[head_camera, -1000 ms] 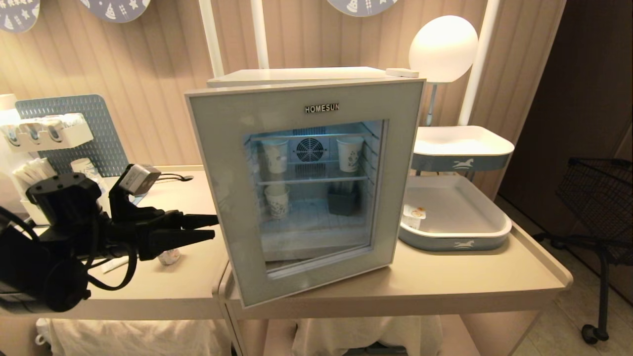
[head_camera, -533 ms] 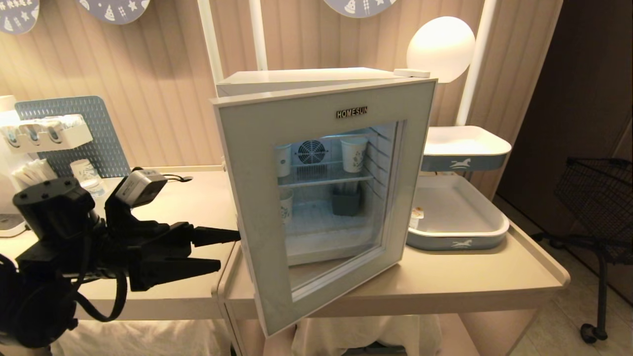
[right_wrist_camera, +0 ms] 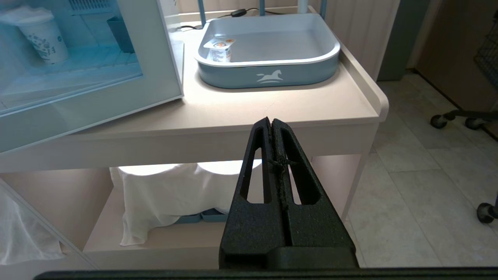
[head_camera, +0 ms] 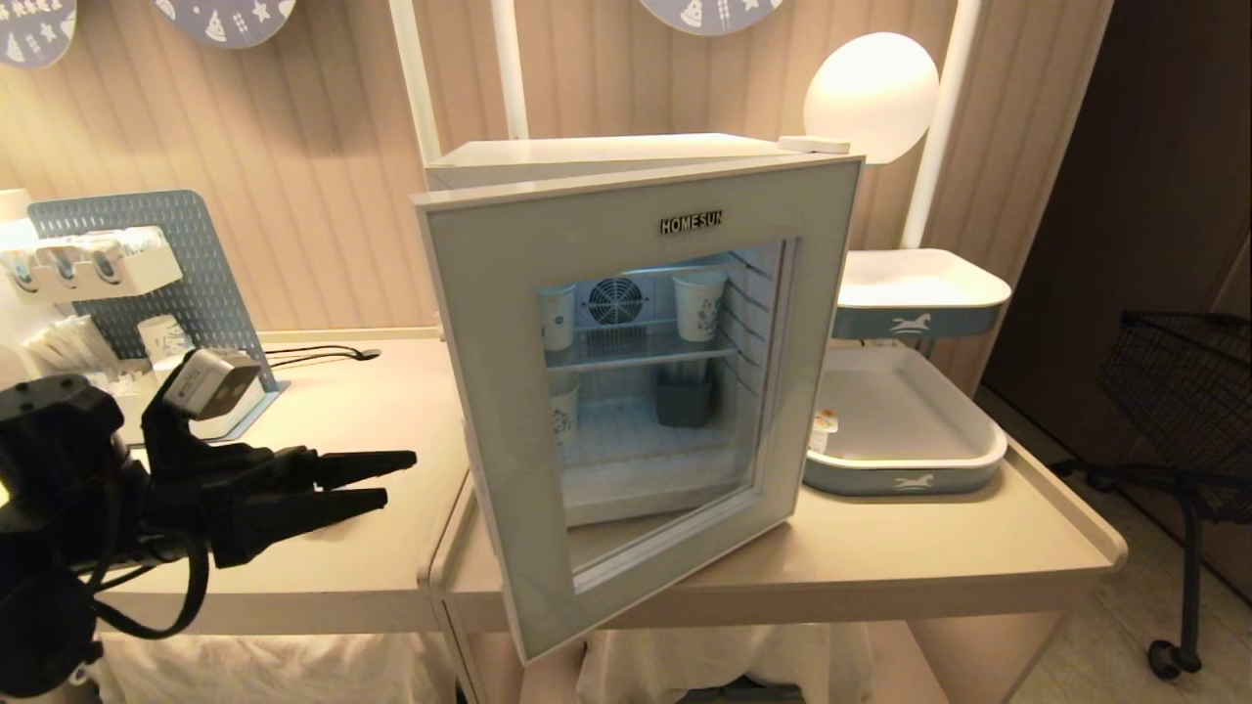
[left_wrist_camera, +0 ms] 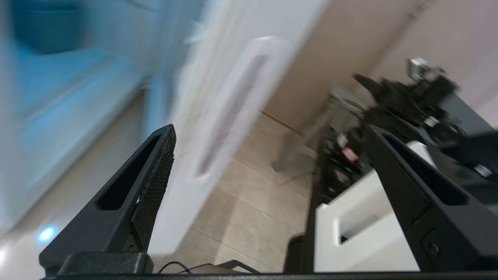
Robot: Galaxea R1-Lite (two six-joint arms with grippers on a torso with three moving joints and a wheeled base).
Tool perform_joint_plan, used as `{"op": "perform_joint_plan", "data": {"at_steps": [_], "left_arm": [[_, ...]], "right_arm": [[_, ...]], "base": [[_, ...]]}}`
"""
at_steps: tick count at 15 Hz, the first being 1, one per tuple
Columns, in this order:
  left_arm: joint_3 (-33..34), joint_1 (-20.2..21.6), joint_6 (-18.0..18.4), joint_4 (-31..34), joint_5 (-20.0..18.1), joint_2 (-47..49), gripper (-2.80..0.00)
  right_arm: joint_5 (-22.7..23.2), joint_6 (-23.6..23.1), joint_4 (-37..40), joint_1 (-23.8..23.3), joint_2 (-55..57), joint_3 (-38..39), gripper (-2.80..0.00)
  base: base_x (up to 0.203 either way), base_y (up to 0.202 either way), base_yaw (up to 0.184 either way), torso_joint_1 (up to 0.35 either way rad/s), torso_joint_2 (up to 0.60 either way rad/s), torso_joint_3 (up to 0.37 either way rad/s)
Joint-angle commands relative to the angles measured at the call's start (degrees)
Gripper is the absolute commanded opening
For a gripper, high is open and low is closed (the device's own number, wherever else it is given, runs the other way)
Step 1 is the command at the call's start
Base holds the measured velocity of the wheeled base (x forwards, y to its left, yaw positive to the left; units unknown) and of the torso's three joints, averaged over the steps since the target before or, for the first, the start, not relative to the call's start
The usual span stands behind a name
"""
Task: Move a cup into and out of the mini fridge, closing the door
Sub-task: Open the freezer door
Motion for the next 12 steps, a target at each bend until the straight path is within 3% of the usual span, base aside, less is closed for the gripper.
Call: {"op": "perform_joint_plan", "data": {"at_steps": [1,2,4,12], "left_arm": [[-0.80,1.86,-0.07,-0.40,-0.11,3.59,0.00],[-2.06,1.99,0.04,-0.39,0.92,5.25,-2.80],[-5.12,0.54,0.12,-0.28,2.85,8.29,-2.80],[-10.58,-12.63,0.12,-0.09,10.52,16.19,-2.80]], "right_arm": [[0.00,-0.01,0.03,0.00,0.01,0.00,-2.80],[0.00,-0.01,0.03,0.03,0.06,0.00,-2.80],[0.00,-0.01,0.03,0.03,-0.01,0.00,-2.80],[0.00,-0.01,0.03,-0.06,0.06,0.00,-2.80]], "base": [[0.000,0.000,0.000,0.000,0.00,0.000],[0.000,0.000,0.000,0.000,0.00,0.000],[0.000,0.000,0.000,0.000,0.00,0.000],[0.000,0.000,0.000,0.000,0.00,0.000]]}}
